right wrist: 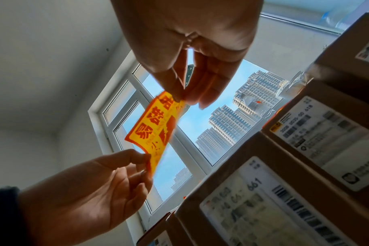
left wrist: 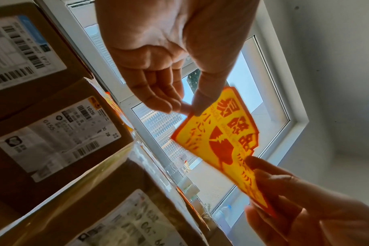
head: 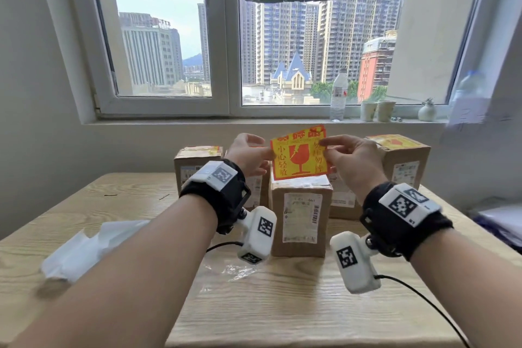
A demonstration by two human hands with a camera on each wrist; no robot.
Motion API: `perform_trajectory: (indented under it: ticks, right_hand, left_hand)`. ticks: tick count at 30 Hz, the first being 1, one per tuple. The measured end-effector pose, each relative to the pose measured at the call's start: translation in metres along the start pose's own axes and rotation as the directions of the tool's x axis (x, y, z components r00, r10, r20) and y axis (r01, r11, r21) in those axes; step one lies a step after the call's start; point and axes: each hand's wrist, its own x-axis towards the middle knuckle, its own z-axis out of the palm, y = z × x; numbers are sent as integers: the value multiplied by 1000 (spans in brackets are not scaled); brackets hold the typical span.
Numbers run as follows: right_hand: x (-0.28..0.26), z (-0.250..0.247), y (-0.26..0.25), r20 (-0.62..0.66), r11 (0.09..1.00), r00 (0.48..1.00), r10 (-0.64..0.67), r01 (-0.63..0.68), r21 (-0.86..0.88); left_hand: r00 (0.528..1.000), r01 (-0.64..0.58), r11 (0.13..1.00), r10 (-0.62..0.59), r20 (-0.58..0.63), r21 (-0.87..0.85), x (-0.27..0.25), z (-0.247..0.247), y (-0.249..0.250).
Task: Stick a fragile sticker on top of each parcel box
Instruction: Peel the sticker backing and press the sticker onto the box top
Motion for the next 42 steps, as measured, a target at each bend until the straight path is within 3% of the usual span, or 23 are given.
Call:
perform_trajectory:
  ticks: [5, 11, 21, 42]
  right_hand:
    - [20, -2, 17, -7, 999, 999, 40, -40, -23]
    - [36, 6, 39, 35, 978, 996, 83, -75, -192]
    - [31, 10, 51, 97, 886, 992, 80, -26, -463]
    - [24, 13, 46, 112, 848, 991, 72, -2, -531]
  left_hand:
    - [1000, -27, 994, 27, 3, 109, 12, 11, -1]
    - [997, -80, 972, 77, 21, 219, 22, 19, -11]
    - [997, -27, 981, 13, 74, 190, 32, 24, -33]
    - [997, -62, 944, 71, -16, 324, 38, 28, -46]
